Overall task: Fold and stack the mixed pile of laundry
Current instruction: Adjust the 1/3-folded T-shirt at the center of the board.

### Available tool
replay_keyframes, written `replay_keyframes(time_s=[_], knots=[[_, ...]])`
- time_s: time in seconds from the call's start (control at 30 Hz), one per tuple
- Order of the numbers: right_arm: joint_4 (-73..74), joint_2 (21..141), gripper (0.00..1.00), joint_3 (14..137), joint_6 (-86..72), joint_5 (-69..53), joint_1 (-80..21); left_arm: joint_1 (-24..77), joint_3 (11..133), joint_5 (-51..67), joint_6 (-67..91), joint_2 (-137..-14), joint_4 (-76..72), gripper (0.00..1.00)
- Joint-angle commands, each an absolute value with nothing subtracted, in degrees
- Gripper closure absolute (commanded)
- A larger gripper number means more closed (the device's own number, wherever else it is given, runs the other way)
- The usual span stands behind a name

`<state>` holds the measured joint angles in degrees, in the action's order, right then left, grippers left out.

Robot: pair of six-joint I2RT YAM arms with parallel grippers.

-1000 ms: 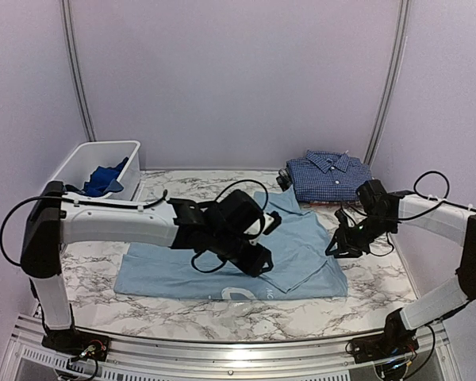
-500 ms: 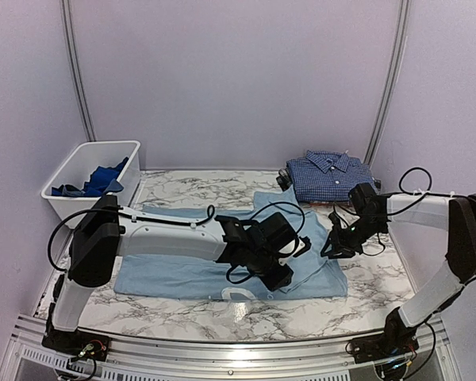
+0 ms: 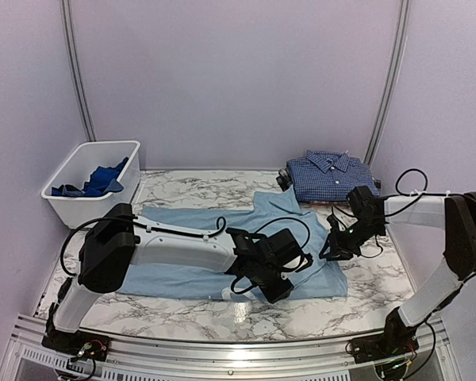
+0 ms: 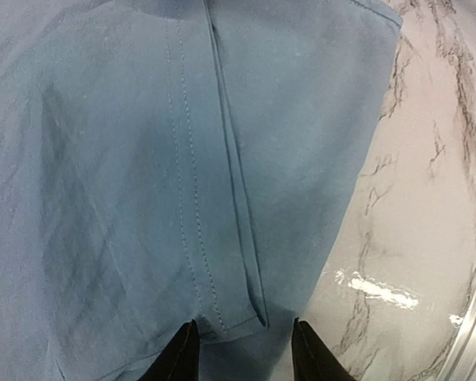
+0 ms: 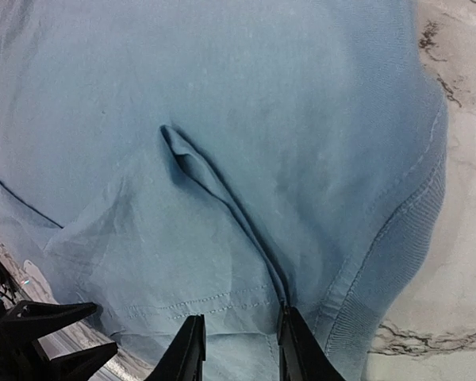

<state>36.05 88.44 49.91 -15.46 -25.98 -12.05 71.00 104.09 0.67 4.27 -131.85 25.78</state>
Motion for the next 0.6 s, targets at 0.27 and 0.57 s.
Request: replay_keyframes(time_s=[0.27,0.57], knots=[[36.1,90.2,0.69,50.0,-15.7,-21.7,-12.7,71.4,106.4,-2.8,3.2,-132.4,27.9,0.58],[35.4,90.9,0.81,50.0,-15.4,-22.6,-13.3,71.3,107.6,-3.2,4.2,-132.1,27.8,0.56]])
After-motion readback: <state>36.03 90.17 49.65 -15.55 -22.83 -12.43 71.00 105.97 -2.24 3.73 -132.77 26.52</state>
